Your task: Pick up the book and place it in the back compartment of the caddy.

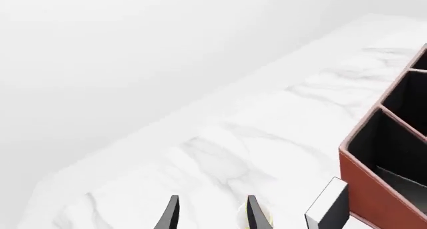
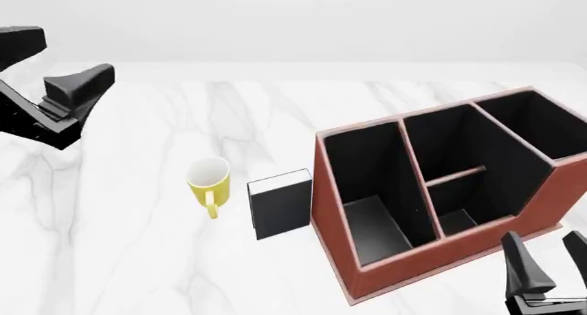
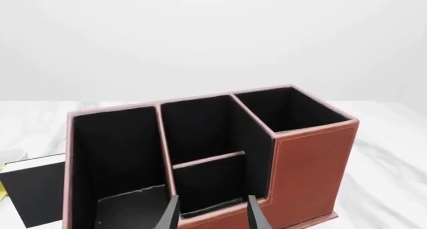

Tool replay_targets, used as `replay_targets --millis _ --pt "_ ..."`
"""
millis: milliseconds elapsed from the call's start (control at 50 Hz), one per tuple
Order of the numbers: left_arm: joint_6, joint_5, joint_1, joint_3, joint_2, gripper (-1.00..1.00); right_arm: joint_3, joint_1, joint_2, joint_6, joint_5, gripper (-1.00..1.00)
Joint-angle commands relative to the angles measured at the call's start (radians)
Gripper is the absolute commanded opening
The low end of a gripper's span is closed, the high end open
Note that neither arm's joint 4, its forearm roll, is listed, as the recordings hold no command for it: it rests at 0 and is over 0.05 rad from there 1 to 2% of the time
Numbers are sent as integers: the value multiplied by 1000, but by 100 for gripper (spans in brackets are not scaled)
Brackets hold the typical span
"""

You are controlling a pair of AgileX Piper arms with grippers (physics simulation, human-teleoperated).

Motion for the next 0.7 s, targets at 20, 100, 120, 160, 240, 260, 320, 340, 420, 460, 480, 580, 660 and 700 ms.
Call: replay_targets --millis 20,100,120,160,240,260,320,340,420,460,480,580,660,700 --pt "124 194 -39 -364 281 100 0 1 17 0 -14 100" --pt "163 224 -49 -421 341 100 0 2 24 -1 -18 100" --pt "168 232 -64 -436 352 100 0 3 23 -2 -17 100" --pt "212 241 -88 -452 383 100 0 5 17 -5 -12 100" --pt "285 250 -140 -463 424 100 1 4 20 -7 -15 100" --pt "313 260 -158 -481 447 100 0 4 22 -7 -17 100" --pt "319 311 -196 -544 509 100 1 4 32 -11 -29 100" --pt "319 311 -196 -545 509 100 1 4 33 -11 -29 100" --pt "331 366 -220 -616 590 100 1 4 22 -15 -19 100" --pt "317 403 -236 -671 636 100 1 3 26 -16 -23 100" --pt "317 414 -242 -685 651 100 1 4 26 -17 -22 100" --pt "324 453 -278 -702 707 100 1 6 27 -16 -22 100" --pt "328 419 -271 -676 736 100 1 10 23 -13 -17 100" --pt "340 381 -243 -658 743 100 1 10 21 -14 -15 100"
